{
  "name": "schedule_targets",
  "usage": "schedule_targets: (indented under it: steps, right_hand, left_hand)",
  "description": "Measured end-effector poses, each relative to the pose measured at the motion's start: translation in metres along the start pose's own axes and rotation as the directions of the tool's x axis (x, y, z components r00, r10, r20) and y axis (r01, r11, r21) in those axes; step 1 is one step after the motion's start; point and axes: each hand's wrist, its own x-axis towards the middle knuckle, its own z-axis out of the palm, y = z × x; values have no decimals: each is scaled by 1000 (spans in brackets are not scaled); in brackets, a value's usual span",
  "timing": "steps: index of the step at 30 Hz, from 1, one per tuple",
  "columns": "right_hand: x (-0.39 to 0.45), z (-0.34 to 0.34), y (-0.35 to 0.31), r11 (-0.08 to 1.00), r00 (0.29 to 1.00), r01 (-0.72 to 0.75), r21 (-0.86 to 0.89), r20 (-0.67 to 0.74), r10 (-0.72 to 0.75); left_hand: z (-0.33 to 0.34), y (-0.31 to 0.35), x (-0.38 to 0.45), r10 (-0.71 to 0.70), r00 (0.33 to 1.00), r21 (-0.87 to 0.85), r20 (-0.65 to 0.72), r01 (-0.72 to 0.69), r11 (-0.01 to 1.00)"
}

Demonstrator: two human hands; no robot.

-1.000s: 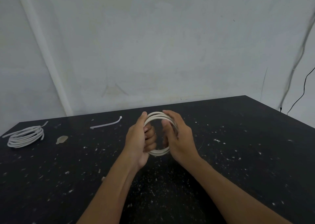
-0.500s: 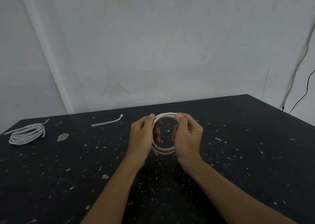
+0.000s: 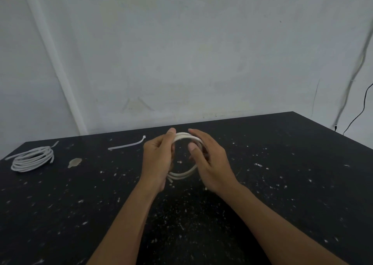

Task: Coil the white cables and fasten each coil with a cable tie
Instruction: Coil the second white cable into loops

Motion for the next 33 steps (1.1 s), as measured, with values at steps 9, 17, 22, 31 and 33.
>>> schedule_targets:
  steps: [9,17,22,31,33]
  right_hand:
    - [4,0,2,977,975,205,56,-99,-199]
    - [-3,5,-9,982,999,51,180,-7,-50]
    - [3,4,-18,853,984,-176,491,76,159]
    - [7,-5,-17,559,908,-409,721,259,331]
    - [5,-4,-11,790,961,-269,550,106,254]
  left_hand:
    - [-10,3,-2,-174,911,-139,374,240,961]
    - [-10,1,0,-202,934,-149,294,253,956]
    - [-11,1,1,-182,979,-139,95,194,971]
    - [-11,2,4,-216,948,-156,232,255,954]
    - [-11,1,4,-208,956,-161,205,243,957]
